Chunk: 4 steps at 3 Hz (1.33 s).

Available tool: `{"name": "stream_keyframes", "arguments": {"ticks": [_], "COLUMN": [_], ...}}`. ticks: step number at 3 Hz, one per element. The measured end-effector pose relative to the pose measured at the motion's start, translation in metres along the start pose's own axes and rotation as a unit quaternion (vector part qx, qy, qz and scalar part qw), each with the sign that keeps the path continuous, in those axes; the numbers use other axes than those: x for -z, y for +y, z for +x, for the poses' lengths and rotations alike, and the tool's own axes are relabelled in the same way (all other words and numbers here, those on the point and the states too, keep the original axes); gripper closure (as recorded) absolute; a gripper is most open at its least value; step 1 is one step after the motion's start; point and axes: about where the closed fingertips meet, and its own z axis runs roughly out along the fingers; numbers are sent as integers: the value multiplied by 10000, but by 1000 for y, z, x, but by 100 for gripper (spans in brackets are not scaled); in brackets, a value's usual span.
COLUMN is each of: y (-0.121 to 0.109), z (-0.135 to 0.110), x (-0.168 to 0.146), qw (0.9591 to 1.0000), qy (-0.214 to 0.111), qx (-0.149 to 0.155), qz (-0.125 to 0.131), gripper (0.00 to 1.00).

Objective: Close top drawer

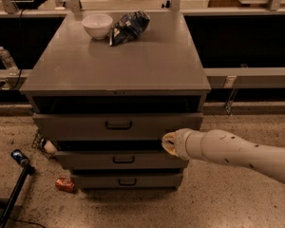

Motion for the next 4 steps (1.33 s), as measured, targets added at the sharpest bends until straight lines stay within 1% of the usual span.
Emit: {"name": "stream_keyframes", "arguments": {"ticks": [1, 2, 3, 4], "y": [-3, -12, -14, -3], "z": [-22, -46, -63, -74], "x": [23, 50, 68, 73], "qw": [9972, 9781, 9549, 9488], "qy": [-550, -1659, -2553, -2750], "qx": [-476, -1216, -1457, -1400], "qz": [-190, -311, -426, -669], "gripper": [100, 100, 100, 81]}}
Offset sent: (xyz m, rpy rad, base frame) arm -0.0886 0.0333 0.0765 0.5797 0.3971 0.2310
